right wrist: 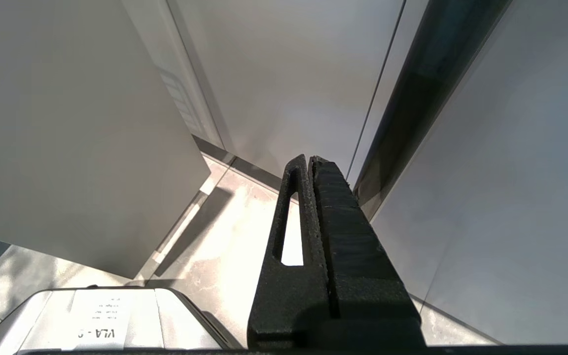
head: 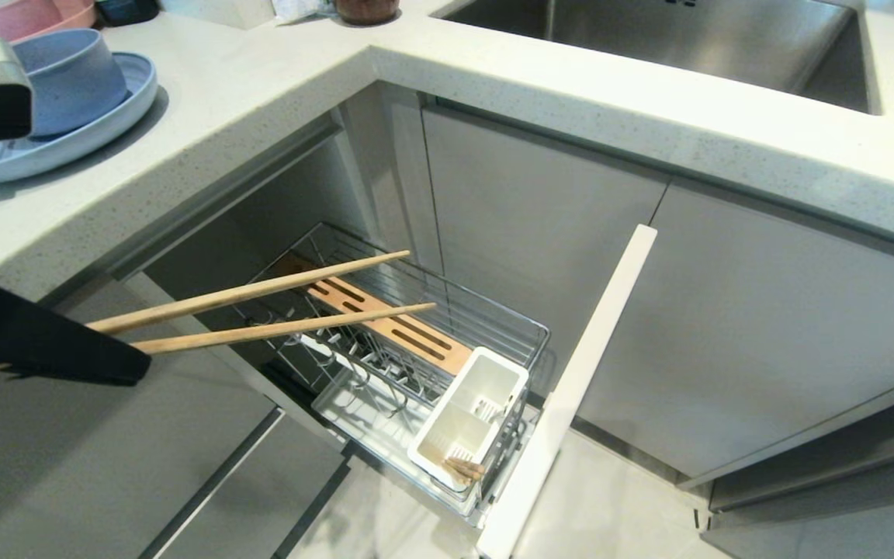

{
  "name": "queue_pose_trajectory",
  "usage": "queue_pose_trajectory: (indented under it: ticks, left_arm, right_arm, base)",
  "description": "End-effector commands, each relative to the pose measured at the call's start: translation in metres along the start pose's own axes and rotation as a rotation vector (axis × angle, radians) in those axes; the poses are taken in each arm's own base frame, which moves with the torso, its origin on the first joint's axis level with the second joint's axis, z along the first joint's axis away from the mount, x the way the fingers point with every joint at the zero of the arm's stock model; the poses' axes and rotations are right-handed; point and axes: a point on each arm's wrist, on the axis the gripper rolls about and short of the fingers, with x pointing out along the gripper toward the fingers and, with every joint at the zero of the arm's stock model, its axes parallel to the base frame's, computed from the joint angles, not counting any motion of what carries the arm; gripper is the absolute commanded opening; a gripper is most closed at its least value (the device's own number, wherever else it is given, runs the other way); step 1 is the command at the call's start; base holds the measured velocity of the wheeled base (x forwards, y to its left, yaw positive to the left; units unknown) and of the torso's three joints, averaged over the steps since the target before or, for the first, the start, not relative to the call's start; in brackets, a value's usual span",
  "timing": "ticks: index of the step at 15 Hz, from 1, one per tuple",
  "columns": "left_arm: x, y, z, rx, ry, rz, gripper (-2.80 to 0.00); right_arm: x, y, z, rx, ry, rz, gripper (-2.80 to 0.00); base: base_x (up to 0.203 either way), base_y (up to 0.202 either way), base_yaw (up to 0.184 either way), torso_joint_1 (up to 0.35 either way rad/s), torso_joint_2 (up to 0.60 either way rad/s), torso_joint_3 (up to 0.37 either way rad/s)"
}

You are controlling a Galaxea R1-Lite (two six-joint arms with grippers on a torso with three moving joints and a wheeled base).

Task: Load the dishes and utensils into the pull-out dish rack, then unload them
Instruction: Take the chopsticks out of the cupboard

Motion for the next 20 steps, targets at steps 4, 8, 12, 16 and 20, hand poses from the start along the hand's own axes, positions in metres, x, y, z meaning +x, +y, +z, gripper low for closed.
queue_pose_trajectory:
  ticks: [4, 8, 12, 16, 20]
  left_arm:
    - [-0.024, -0.001, -0.014, 0.023, -0.117, 0.030, -2.80]
    - [-0.039, -0.002, -0.021, 0.038, -0.208, 0.029, -2.80]
    - [-0.048, -0.002, -0.024, 0.038, -0.279, 0.044, -2.80]
    - [-0.047, -0.001, -0.023, 0.032, -0.280, 0.051, -2.80]
    - [-0.054, 0.000, -0.024, 0.019, -0.353, 0.083, -2.80]
  right_arm:
    - [0.000, 0.000, 0.000, 0.000, -0.003, 0.000, -2.80]
    - [0.000, 0.000, 0.000, 0.000, -0.003, 0.000, -2.80]
    - [0.000, 0.000, 0.000, 0.000, -0.003, 0.000, -2.80]
    - [0.000, 0.000, 0.000, 0.000, -0.003, 0.000, -2.80]
    - [0.000, 0.000, 0.000, 0.000, -0.003, 0.000, -2.80]
  base:
    - [0.000, 0.000, 0.000, 0.000, 0.00, 0.000]
    - [0.000, 0.000, 0.000, 0.000, 0.00, 0.000]
    - [0.000, 0.000, 0.000, 0.000, 0.00, 0.000]
    - [0.000, 0.000, 0.000, 0.000, 0.00, 0.000]
    - [0.000, 0.000, 0.000, 0.000, 0.00, 0.000]
